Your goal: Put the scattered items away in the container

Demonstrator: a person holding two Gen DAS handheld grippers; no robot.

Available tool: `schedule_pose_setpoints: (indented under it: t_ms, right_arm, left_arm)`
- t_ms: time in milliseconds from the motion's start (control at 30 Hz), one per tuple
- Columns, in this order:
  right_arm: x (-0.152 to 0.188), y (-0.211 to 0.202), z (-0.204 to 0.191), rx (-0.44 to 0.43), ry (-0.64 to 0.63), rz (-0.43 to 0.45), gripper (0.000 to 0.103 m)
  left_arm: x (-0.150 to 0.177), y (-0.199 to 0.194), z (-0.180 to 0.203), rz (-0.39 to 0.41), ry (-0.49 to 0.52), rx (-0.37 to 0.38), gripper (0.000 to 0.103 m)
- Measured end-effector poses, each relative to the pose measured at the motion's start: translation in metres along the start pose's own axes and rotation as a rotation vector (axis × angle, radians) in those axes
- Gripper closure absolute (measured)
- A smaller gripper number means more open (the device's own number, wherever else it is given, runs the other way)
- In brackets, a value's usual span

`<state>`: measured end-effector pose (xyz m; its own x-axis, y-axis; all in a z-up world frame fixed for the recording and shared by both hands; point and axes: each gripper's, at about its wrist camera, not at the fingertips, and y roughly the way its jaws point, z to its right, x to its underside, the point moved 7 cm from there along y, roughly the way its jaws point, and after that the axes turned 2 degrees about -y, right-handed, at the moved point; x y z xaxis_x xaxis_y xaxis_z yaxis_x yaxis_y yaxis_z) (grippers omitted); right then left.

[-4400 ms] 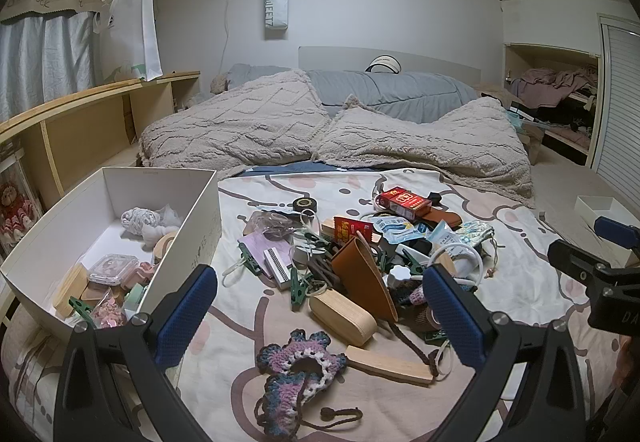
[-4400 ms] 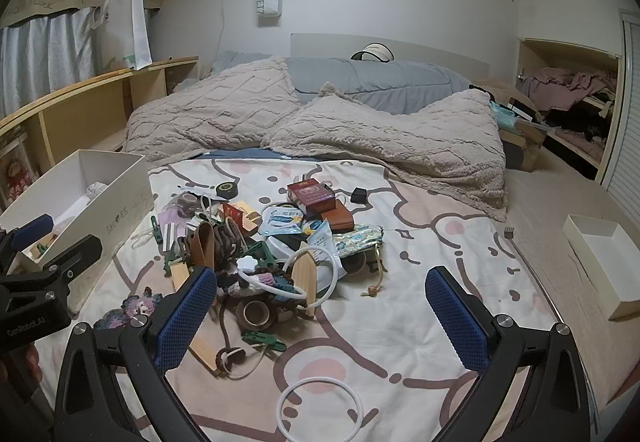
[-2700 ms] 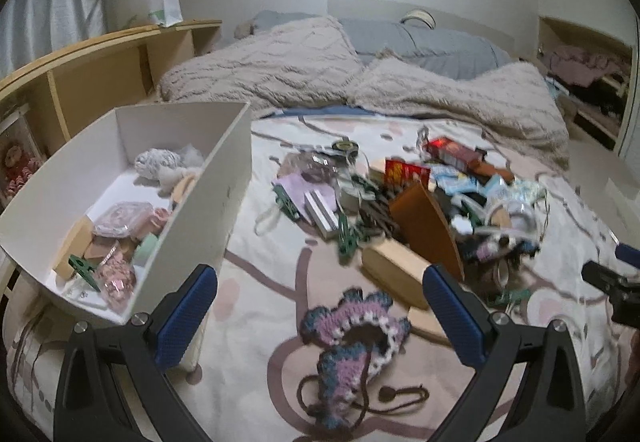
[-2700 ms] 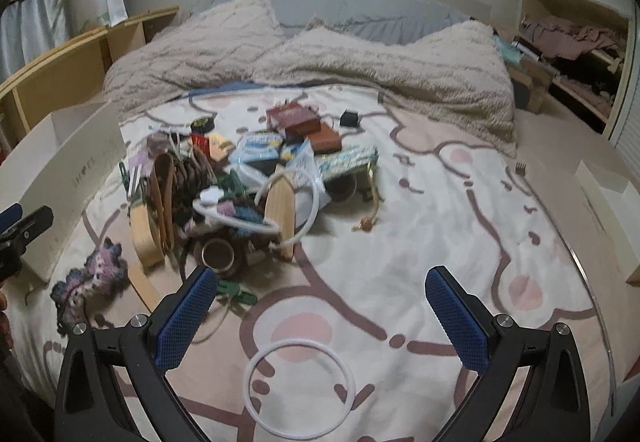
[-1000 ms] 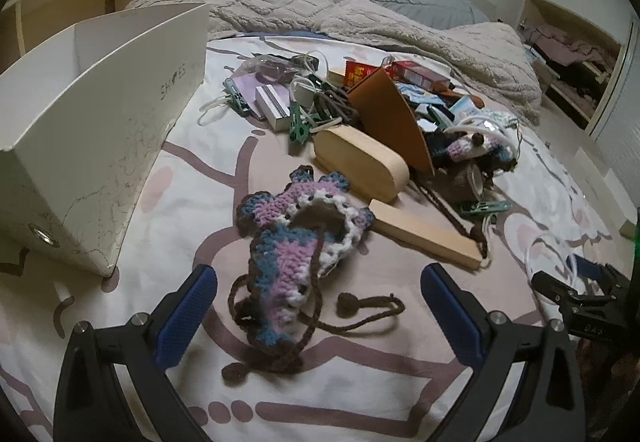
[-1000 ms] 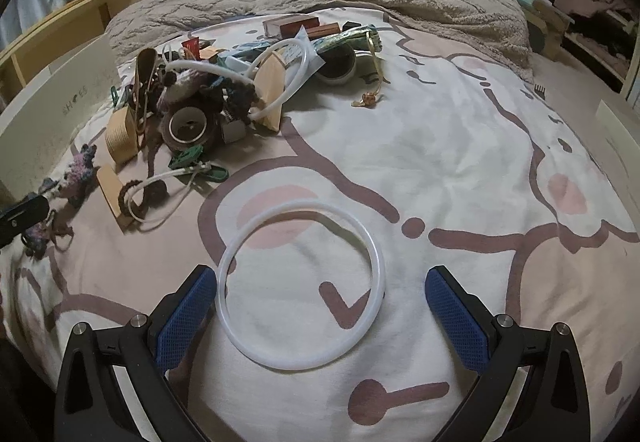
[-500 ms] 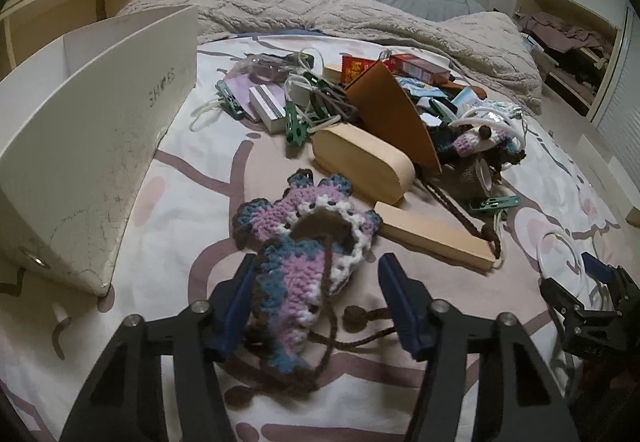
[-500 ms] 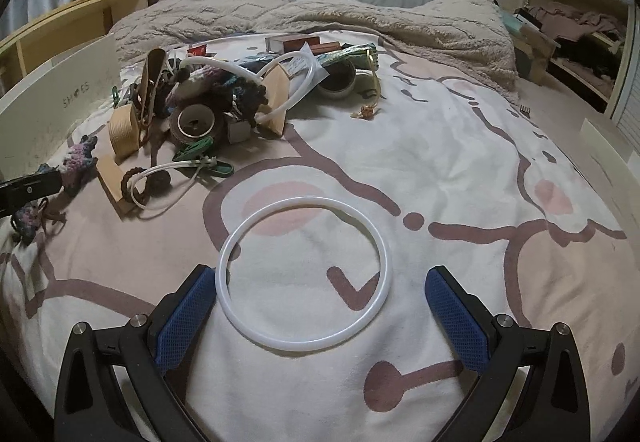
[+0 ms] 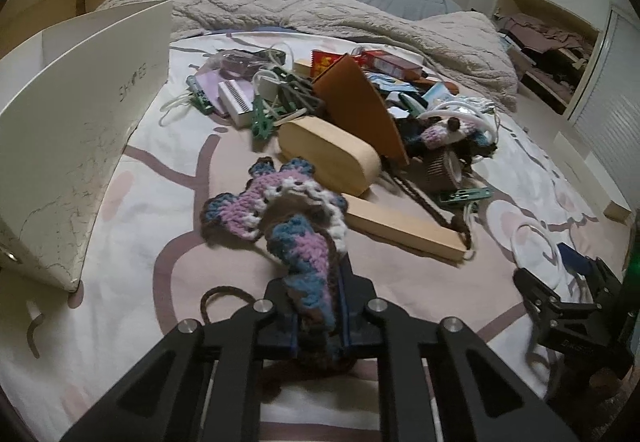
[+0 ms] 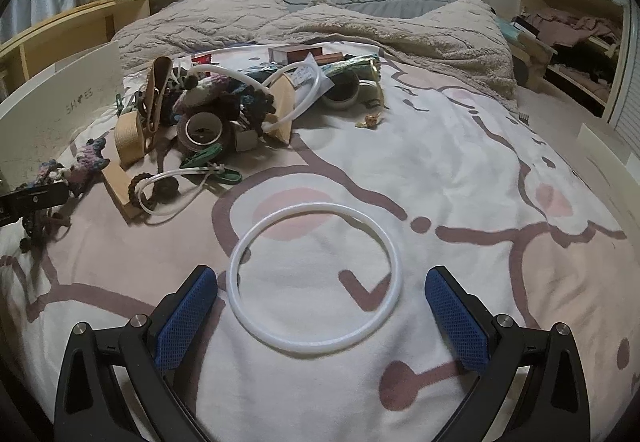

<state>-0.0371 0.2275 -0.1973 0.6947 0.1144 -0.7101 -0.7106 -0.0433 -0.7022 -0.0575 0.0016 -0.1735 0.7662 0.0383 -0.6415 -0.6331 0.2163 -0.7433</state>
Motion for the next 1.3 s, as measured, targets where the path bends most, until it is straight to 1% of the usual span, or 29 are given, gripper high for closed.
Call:
schedule_pose_setpoints:
  t_ms: [133, 267, 333, 433, 500, 567, 633, 667, 867, 900, 967, 1033, 1067, 1100, 1167, 1300]
  right_arm:
    - [-0.005, 0.006, 0.004, -0.013, 0.013, -0.032, 0.000]
    - [-0.006, 0.011, 0.012, 0.012, 0.038, -0.079, 0.000]
    - [-0.006, 0.014, 0.014, 0.013, 0.042, -0.086, 0.000]
    - [-0.005, 0.013, 0.012, 0.008, 0.030, -0.068, 0.000]
    - [-0.005, 0.010, 0.009, -0.013, 0.020, -0.052, 0.011]
    - [-0.006, 0.007, 0.003, -0.017, 0.002, -0.033, 0.019]
    - [-0.007, 0.006, -0.002, -0.014, -0.016, -0.027, 0.019]
    - [-0.007, 0.006, -0.003, -0.016, -0.023, -0.027, 0.019]
    - [-0.008, 0.008, -0.004, -0.016, -0.019, -0.028, 0.019]
    - [-0.008, 0.008, -0.004, -0.015, -0.019, -0.027, 0.019]
    - [-0.008, 0.008, -0.004, -0.014, -0.018, -0.026, 0.019]
    - [-0.007, 0.008, -0.005, -0.014, -0.016, -0.026, 0.019]
    - [-0.007, 0.008, -0.005, -0.014, -0.016, -0.025, 0.019]
    - [-0.007, 0.008, -0.005, -0.013, -0.016, -0.025, 0.019]
    - [-0.007, 0.008, -0.005, -0.013, -0.016, -0.026, 0.019]
    - [-0.007, 0.008, -0.005, -0.014, -0.016, -0.026, 0.019]
  left_arm:
    - [-0.002, -0.003, -0.001, 0.013, -0.004, 0.005, 0.090]
    - [-0.004, -0.005, -0.001, 0.025, -0.002, 0.008, 0.092]
    - [-0.004, -0.005, 0.000, 0.031, 0.004, 0.006, 0.092]
    - [-0.005, -0.005, -0.001, 0.040, 0.007, -0.014, 0.091]
    - [-0.005, -0.004, -0.004, 0.040, -0.009, -0.021, 0.091]
    - [-0.005, -0.005, -0.006, 0.044, -0.031, -0.020, 0.089]
    - [-0.006, -0.004, -0.007, 0.050, -0.036, -0.028, 0.082]
    - [-0.006, -0.004, -0.008, 0.053, -0.037, -0.030, 0.081]
    - [-0.010, -0.004, -0.011, 0.069, -0.075, -0.023, 0.079]
    - [-0.011, -0.004, -0.012, 0.073, -0.079, -0.024, 0.078]
    - [-0.012, -0.005, -0.013, 0.082, -0.083, -0.031, 0.066]
    - [-0.013, -0.007, -0.014, 0.094, -0.089, -0.046, 0.043]
    - [-0.014, -0.008, -0.015, 0.100, -0.092, -0.052, 0.039]
    - [-0.014, -0.009, -0.015, 0.106, -0.093, -0.056, 0.038]
    - [-0.015, -0.010, -0.016, 0.113, -0.083, -0.070, 0.038]
    - [-0.018, -0.015, -0.018, 0.158, -0.034, -0.155, 0.038]
